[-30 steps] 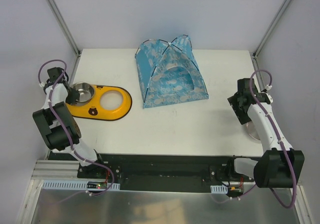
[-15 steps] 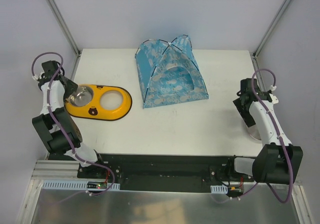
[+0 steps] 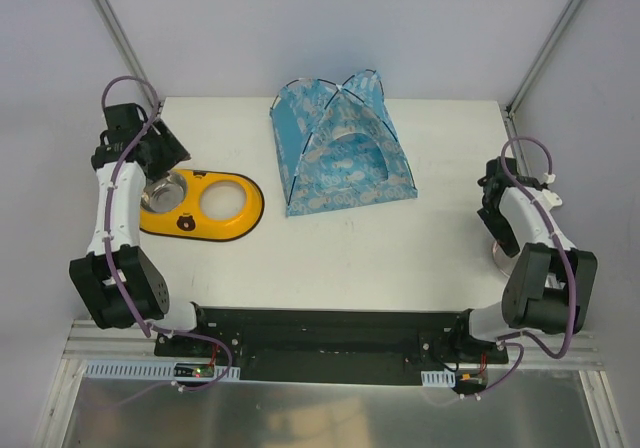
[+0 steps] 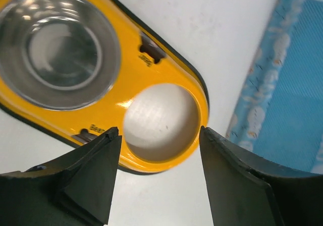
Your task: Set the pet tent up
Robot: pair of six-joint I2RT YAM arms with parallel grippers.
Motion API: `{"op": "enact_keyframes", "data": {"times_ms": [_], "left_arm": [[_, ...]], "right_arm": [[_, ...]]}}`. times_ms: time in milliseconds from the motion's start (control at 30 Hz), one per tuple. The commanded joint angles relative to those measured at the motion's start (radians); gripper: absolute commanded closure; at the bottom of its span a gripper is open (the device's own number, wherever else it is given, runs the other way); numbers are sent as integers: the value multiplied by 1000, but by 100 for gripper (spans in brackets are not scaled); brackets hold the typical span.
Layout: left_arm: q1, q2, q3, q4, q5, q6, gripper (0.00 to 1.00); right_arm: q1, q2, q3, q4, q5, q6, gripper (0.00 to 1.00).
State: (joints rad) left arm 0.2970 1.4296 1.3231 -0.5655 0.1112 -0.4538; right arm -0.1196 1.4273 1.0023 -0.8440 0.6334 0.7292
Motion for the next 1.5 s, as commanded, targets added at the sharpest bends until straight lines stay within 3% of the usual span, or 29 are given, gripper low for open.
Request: {"op": "enact_keyframes", "data": {"times_ms": [0,333,467,567,600,633,767,900,1000,1233,1467], "left_arm": [[-38,-2,44,7,168,87,36],[-74,17,62,30,396,150,35],[-134,18,57,42,476,204,35],[-180,6,45,55,528,230,35],[-191,2,38,58,538,234,35],[-205,-12,24,62,547,240,35],[-249,-73,-33,121,576,244,36],[-294,-135,-56,203,671,225,36],[-406,-161,-64,289,688,196,34],[-717,-183,-93,476,466,178,23],[-967,-2,-3,523,329,224,20]], "right_arm": [[-32,50,-19,88,-18,-76,12],[-83,208,19,149,-167,-151,29],[-87,237,32,149,-215,-160,52],[-87,205,32,148,-230,-159,89],[-87,187,35,142,-236,-157,97],[-87,171,39,129,-245,-157,100],[-87,90,68,80,-328,-145,100],[-86,-2,82,56,-512,-90,100],[-80,-68,88,39,-622,10,100],[-51,-229,24,94,-865,369,100],[21,-367,-74,190,-940,722,100]]}}
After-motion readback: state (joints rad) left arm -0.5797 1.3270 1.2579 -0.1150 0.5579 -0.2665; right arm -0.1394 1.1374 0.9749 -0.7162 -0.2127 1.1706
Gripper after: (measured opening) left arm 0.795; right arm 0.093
